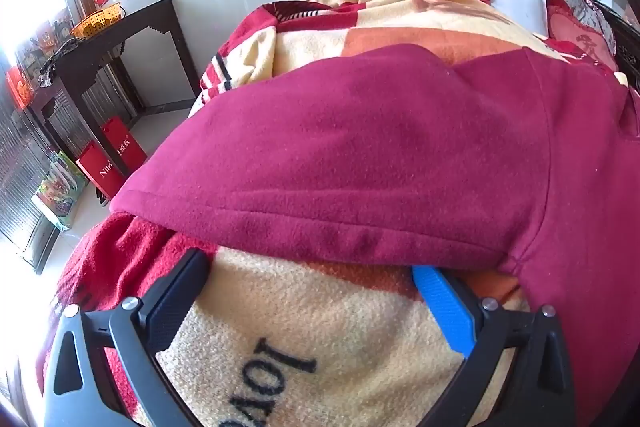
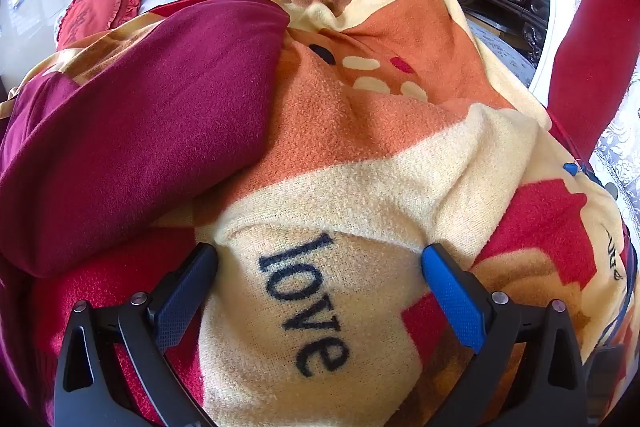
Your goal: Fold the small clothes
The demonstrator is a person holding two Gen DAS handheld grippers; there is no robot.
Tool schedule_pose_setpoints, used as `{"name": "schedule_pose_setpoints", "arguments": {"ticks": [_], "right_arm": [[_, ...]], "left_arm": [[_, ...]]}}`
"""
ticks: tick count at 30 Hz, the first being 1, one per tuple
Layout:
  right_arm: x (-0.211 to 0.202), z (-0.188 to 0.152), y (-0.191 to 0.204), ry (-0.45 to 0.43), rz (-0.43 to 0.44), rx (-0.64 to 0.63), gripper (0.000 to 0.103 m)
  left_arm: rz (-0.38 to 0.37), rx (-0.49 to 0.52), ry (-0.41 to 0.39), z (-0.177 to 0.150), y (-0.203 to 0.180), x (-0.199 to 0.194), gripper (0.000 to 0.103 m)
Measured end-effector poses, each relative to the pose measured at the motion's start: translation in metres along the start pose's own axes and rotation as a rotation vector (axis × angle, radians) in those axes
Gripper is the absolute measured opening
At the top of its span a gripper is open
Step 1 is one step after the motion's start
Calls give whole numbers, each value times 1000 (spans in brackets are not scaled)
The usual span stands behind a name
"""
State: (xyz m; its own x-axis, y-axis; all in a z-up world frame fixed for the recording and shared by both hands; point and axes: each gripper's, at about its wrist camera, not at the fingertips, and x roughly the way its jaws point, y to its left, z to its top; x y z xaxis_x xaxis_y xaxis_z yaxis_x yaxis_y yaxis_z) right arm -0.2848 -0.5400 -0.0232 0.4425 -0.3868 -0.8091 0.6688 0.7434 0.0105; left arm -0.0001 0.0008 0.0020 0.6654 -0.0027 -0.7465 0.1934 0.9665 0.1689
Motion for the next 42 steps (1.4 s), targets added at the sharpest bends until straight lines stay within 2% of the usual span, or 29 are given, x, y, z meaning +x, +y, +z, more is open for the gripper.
{"name": "schedule_pose_setpoints", "arguments": {"ticks": [10,15,18,20,25,26,29,31,34,38,42], "right_arm": [[0,0,0,0,0,0,87],[0,0,0,0,1,0,87],[0,0,0,1,1,0,87],[1,0,0,1,1,0,87],[4,-1,2,6,6,-3,87],[2,-2,2,10,21,-5,85],[-14,-5,0,44,58,-28,65],[-36,-10,-3,58,90,-26,61],[-88,-19,-15,19,131,-31,61],[-178,-26,-25,-57,147,-80,61],[-266,-21,-18,-71,196,-190,61]], "left_arm": [[11,9,8,0,-2,2,103],[-23,34,95,3,-2,-5,103],[-83,24,125,1,-1,-20,103],[-107,15,100,-1,-2,-40,103],[-111,59,6,-4,-13,-84,103],[-120,65,-1,-4,-16,-92,103],[-149,87,-22,-5,-24,-112,103],[-159,101,-45,-9,-31,-126,103],[-182,110,-61,-14,-38,-139,103],[-223,99,-64,-15,-46,-153,103],[-256,91,-66,-15,-49,-161,103]]}}
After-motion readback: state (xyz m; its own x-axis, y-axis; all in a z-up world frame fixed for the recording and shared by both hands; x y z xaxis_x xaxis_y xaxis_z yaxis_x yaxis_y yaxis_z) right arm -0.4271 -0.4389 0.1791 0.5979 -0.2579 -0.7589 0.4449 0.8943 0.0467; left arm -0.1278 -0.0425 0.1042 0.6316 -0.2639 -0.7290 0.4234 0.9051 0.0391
